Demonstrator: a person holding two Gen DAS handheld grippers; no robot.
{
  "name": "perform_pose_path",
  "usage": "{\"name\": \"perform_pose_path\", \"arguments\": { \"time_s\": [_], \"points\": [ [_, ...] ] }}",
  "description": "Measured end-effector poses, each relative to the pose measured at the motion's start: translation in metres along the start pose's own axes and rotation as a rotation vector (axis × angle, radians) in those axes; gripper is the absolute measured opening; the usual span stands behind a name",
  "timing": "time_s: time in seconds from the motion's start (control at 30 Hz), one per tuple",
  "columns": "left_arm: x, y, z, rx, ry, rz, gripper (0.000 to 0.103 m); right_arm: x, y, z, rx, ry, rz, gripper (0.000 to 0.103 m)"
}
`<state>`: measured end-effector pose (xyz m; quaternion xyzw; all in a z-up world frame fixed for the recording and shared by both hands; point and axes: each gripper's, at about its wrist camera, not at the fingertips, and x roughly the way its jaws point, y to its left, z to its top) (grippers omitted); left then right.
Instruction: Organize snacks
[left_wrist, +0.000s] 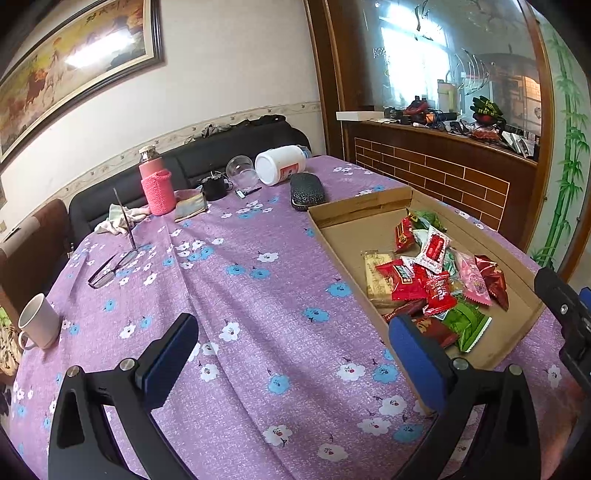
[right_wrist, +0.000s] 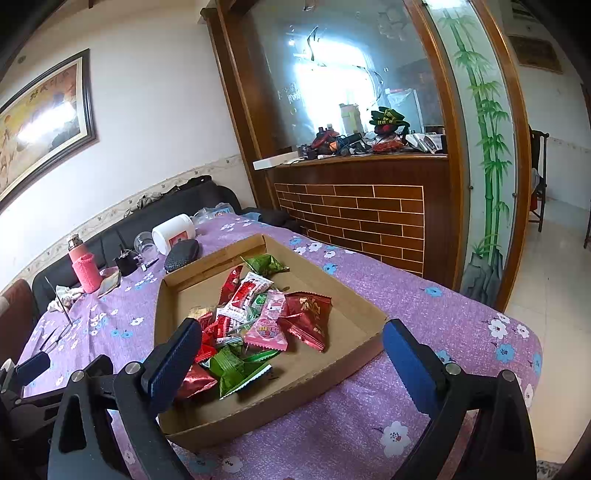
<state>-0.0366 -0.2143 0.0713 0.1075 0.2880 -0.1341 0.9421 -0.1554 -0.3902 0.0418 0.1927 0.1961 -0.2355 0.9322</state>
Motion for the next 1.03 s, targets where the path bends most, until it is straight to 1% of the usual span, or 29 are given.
{"name": "perform_pose_path", "arguments": {
  "time_s": [0.7,0.87,1.03],
  "points": [
    [-0.006,-0.006,-0.001,0.034,-0.018,0.008,0.103,0.0,-0.001,0.0,-0.002,-0.001,-0.001,0.1],
    [-0.012,-0.005,-0.001,0.027,-0.034,-0.027,0.103,0.0,-0.001,0.0,0.0,-0.003,-0.001,0.1],
    [-0.019,-0.011,-0.003,0.056,-0.061,-0.008,0.103,0.0,-0.002,0.0,-0.001,-0.008,-0.002,0.1]
  ]
}}
